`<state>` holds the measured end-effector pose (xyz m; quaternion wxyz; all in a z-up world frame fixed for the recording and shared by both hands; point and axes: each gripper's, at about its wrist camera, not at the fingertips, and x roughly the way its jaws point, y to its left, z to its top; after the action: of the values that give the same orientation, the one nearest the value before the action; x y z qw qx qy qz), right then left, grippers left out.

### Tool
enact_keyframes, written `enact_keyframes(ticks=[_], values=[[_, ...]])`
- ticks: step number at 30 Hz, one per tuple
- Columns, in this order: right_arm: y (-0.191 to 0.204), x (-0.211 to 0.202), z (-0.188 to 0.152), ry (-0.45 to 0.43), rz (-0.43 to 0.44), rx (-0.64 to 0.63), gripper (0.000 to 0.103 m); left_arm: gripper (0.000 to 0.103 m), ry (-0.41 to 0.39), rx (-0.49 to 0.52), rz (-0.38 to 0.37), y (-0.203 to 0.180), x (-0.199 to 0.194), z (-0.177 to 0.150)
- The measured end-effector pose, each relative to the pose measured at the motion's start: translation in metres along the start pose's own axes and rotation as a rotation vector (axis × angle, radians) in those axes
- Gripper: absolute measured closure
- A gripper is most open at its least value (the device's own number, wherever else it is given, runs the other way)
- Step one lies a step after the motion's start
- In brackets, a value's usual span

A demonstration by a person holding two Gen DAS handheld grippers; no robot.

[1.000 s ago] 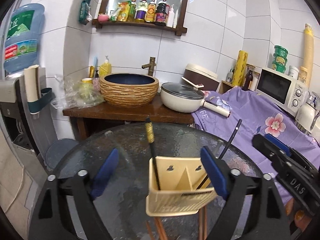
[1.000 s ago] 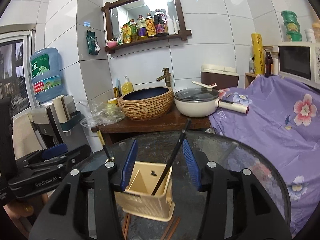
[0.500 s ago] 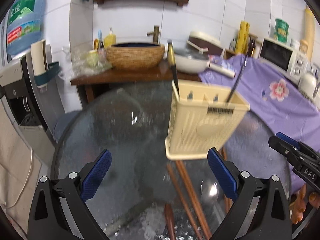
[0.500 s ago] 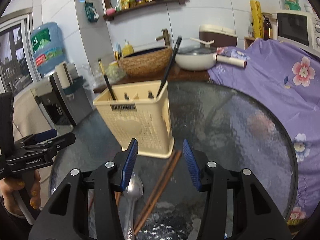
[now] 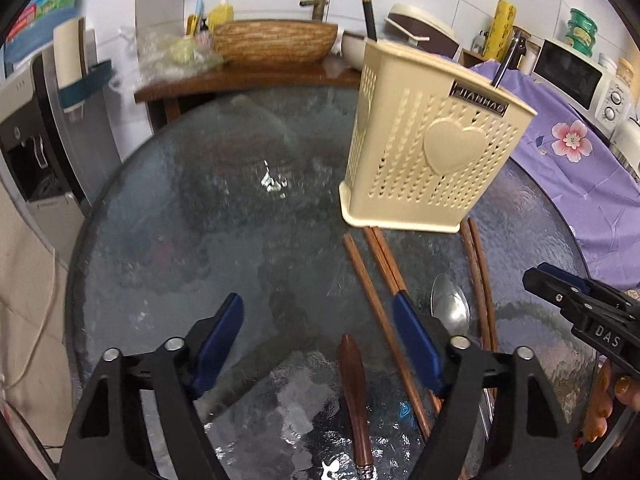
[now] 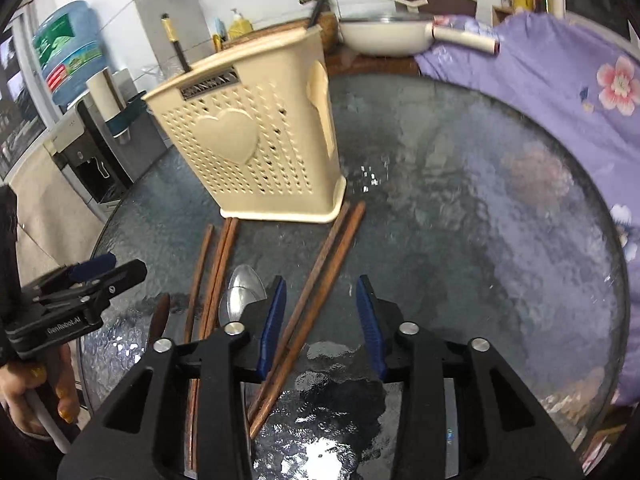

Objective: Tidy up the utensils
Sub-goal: 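Move both tools back down to the brown wooden chopsticks beside the holder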

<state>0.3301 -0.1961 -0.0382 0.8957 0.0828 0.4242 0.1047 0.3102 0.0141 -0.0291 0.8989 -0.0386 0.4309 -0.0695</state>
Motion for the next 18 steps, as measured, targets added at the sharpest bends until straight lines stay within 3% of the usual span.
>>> enact_keyframes(ticks=[4,9,18], values=[[-0.009,0.015,0.006,0.06,0.03,0.072,0.079,0.045,0.049,-0.013,-0.016,0.0,0.015,0.002],[-0.015,0.035,0.016,0.107,0.007,0.102,0.083,0.058,0.099,-0.027,-0.022,-0.001,0.031,0.007],[-0.007,0.056,0.026,0.143,-0.033,0.085,0.085,0.065,0.126,-0.055,-0.028,0.002,0.045,0.016]])
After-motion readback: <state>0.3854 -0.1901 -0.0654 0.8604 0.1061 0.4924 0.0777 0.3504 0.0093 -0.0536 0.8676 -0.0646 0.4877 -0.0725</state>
